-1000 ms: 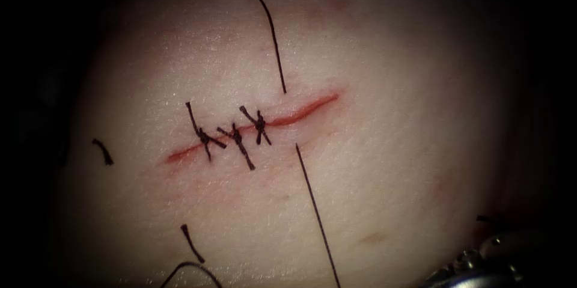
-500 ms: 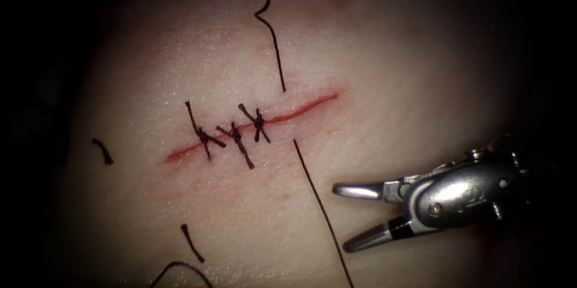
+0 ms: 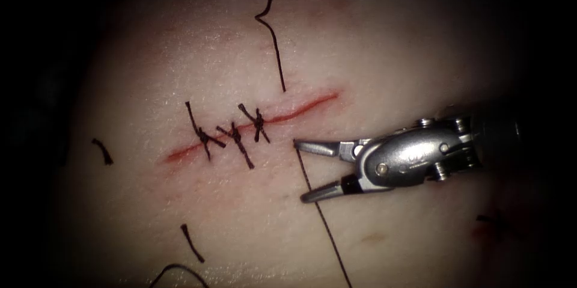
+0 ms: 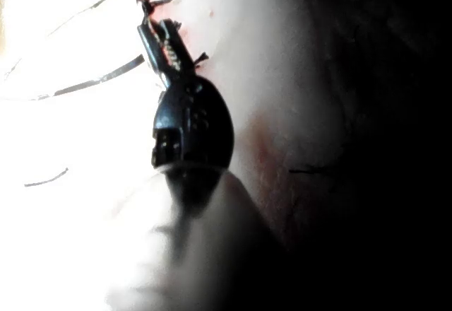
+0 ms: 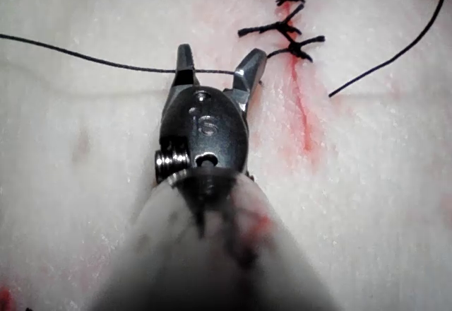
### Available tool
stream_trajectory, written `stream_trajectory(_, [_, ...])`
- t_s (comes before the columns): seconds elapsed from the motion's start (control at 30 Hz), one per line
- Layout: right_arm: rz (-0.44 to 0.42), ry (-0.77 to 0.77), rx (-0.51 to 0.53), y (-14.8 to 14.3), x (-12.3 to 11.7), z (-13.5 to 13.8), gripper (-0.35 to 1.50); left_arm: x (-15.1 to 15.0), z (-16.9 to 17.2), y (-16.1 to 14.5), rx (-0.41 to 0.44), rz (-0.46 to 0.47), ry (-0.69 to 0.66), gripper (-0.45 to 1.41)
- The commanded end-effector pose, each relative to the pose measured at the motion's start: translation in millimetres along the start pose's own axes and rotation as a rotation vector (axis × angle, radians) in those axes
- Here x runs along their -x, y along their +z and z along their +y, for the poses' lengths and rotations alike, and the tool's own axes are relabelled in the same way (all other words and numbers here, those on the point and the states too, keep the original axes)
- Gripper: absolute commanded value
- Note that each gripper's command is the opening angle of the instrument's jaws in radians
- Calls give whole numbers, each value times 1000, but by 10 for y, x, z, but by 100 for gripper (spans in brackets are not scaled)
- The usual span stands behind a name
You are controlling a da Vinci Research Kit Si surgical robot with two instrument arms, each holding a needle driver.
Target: Wound Closure
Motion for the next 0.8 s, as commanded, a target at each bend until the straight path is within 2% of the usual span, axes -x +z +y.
stream_trajectory(0.03, [1,-2,-3,8,8,-2,131,5,4,4,1,-1,-1,-45])
stream_trajectory(0.23, [5,-8,-13,1,9,4,130,5,4,2,-2,-1,0,-45])
stream_trajectory(0.53, [18,-33,-27,-34,7,17,94,9,5,3,-4,-1,-3,-45])
stream_trajectory(0.8, [8,-61,-21,-17,15,2,99,10,7,3,-5,-1,-7,-45])
